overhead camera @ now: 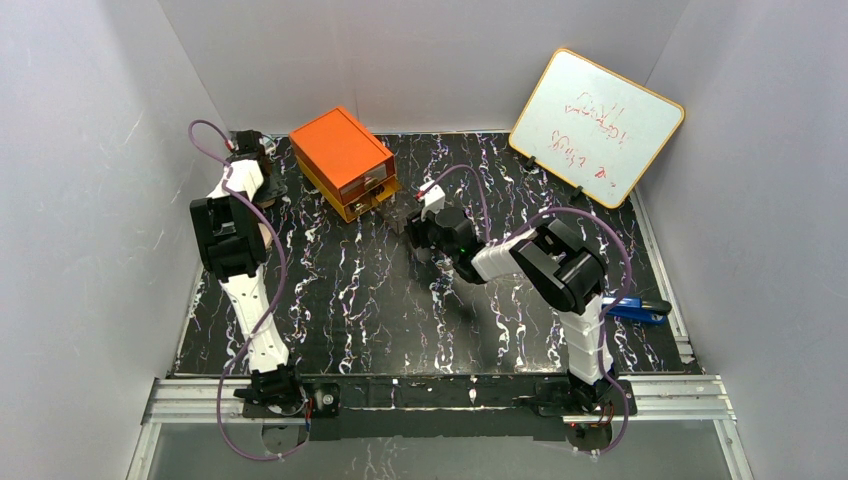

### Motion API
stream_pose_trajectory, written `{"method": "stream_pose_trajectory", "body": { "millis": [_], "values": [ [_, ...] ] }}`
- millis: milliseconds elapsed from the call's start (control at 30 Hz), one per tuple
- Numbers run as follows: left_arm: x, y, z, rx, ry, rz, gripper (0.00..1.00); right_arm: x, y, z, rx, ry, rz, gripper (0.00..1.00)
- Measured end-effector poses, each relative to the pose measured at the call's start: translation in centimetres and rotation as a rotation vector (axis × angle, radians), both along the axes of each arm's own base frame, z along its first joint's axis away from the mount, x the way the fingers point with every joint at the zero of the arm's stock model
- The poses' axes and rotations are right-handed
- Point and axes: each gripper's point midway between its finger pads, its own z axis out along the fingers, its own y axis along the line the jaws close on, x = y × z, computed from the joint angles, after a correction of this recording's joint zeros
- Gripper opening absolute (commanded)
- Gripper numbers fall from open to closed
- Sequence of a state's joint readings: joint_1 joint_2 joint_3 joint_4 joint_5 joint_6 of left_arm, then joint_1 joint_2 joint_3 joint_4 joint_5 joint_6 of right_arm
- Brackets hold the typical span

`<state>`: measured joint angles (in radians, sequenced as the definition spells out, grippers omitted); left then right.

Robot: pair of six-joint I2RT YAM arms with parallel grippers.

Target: Organize the makeup

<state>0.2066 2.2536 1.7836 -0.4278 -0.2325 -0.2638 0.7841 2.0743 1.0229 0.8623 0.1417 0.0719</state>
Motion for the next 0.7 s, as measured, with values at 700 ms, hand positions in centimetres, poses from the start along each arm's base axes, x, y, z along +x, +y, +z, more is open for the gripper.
{"method": "stream_pose_trajectory", "body": {
  "millis": [700],
  "values": [
    [-1.6, 0.3, -0.1, 0.017, 0.034, 0.041, 0.28, -1.6, -1.3, 1.4, 0.01, 0.03, -0.012, 0.58]
  ]
}}
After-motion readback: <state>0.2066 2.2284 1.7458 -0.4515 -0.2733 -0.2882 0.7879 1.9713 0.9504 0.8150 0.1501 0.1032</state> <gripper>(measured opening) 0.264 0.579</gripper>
